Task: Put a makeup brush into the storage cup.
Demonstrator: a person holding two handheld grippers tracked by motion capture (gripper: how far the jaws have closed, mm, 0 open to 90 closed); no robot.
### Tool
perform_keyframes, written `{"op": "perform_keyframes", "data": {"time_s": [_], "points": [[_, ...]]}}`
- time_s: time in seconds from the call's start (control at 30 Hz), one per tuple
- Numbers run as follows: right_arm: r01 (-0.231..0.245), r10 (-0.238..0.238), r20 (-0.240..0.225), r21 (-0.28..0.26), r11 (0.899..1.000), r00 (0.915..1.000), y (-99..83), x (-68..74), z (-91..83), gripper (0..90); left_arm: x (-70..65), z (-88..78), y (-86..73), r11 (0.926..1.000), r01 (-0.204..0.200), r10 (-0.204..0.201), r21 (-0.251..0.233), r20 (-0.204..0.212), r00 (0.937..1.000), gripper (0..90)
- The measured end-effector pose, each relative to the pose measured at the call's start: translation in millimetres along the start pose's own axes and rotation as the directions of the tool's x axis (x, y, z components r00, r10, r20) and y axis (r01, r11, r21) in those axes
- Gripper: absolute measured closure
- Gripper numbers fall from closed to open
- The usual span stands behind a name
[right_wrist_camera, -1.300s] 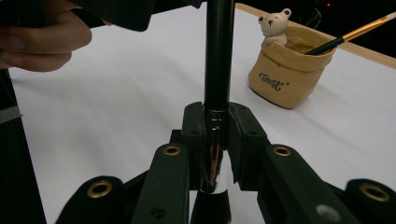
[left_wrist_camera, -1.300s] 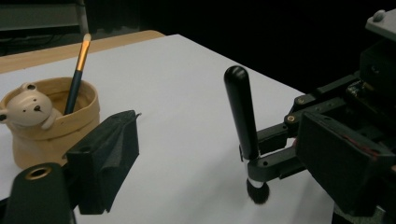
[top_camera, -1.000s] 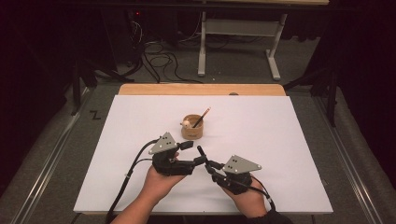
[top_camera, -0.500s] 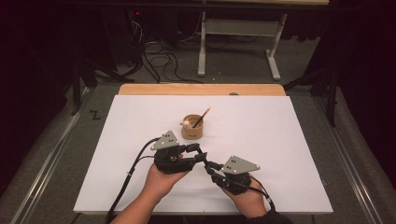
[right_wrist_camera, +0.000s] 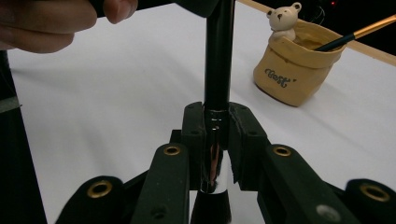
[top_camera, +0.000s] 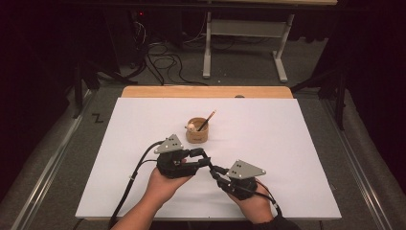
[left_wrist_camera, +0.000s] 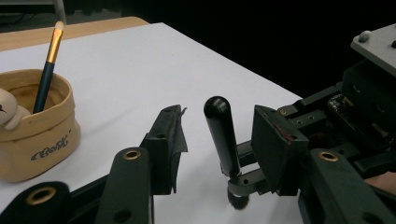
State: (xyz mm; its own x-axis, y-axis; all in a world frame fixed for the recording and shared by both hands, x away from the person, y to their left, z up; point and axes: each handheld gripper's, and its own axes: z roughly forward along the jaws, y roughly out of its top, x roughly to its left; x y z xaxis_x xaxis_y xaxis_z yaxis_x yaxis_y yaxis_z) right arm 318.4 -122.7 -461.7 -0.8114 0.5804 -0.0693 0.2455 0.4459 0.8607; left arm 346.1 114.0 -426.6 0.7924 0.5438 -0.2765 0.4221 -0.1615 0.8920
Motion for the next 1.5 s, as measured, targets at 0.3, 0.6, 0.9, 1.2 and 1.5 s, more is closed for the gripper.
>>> {"op": "perform_keyframes", "data": {"time_s": [0.3,0.6,0.9,1.2,1.5], "points": [[0.091,-0.094,0.118,0.028,0.995,0.9886,1.2,5.2,-0.5,78.7,-0.7,1.2,-0.4,1.0,0.006,-0.006,0.002,0.001,1.0,51.9],[0.195,-0.2,0.157,0.051,0.98,0.9671,0.9,8.2,0.0,78.7,-0.1,-0.5,-0.4,0.9998,0.004,-0.004,0.019,0.002,1.0,51.8],[0.326,-0.34,0.176,0.102,0.94,0.9239,-2.5,8.1,-0.4,78.7,2.4,-3.7,-5.4,0.9984,0.004,-0.004,0.056,-0.005,1.0,51.5],[0.424,-0.445,0.144,0.155,0.892,0.8837,-1.5,9.3,0.4,78.7,1.8,-2.7,-7.4,0.9957,-0.001,-0.001,0.093,0.016,0.9999,51.9],[0.486,-0.508,0.125,0.175,0.857,0.852,-3.3,14.3,4.2,78.7,4.9,0.5,-9.8,0.9889,0.001,-0.007,0.148,0.036,0.9993,56.4]]}}
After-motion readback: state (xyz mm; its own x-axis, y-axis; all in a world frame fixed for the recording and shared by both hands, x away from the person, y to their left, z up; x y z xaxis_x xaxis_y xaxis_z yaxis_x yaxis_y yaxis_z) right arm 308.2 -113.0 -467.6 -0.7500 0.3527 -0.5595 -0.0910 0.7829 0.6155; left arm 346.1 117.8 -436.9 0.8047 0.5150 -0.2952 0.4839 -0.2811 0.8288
